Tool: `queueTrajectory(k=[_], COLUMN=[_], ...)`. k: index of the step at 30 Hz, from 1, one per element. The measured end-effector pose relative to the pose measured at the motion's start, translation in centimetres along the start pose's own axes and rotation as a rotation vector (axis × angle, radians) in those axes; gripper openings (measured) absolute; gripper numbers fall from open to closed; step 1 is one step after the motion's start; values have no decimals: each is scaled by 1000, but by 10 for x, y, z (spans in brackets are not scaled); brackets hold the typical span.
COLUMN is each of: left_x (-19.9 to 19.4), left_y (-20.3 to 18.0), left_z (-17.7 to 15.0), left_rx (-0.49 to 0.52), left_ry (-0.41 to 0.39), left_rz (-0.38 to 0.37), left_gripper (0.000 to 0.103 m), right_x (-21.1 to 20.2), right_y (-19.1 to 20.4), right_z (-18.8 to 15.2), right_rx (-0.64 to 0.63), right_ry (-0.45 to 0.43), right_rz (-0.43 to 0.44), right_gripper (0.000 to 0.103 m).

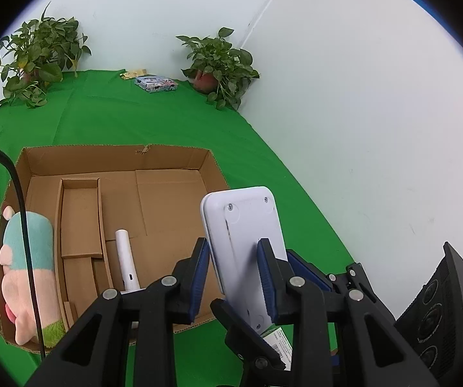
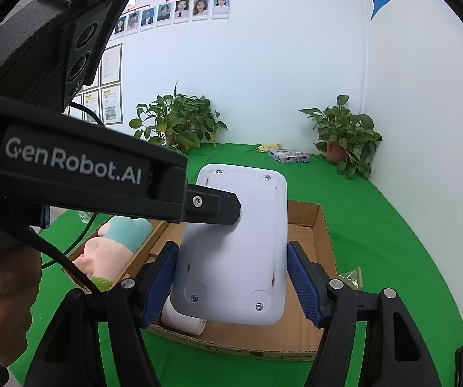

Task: Organize objects
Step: 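Lift the white device with both grippers and carry it over the box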

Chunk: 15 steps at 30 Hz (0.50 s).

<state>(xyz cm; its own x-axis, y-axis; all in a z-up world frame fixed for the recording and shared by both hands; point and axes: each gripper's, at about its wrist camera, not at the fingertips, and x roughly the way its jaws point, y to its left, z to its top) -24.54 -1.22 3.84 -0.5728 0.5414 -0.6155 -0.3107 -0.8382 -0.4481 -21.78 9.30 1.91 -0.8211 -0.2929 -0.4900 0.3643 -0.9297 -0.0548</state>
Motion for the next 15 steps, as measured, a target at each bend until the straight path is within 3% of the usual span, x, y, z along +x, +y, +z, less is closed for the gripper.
queueTrajectory(k=[7, 15], left_x=[25, 68], left_y=[20, 48], left_z=[6, -1], left_rx=[-36, -97], left_ry=[58, 156], left_rz=[3, 13], left_gripper=[29, 29], right_x=[35, 88], right_y=[-10, -20], right_z=[9, -9], right_rx=[24, 56], right_ry=[58, 171], right_rz=[5, 28], right_gripper=[65, 65])
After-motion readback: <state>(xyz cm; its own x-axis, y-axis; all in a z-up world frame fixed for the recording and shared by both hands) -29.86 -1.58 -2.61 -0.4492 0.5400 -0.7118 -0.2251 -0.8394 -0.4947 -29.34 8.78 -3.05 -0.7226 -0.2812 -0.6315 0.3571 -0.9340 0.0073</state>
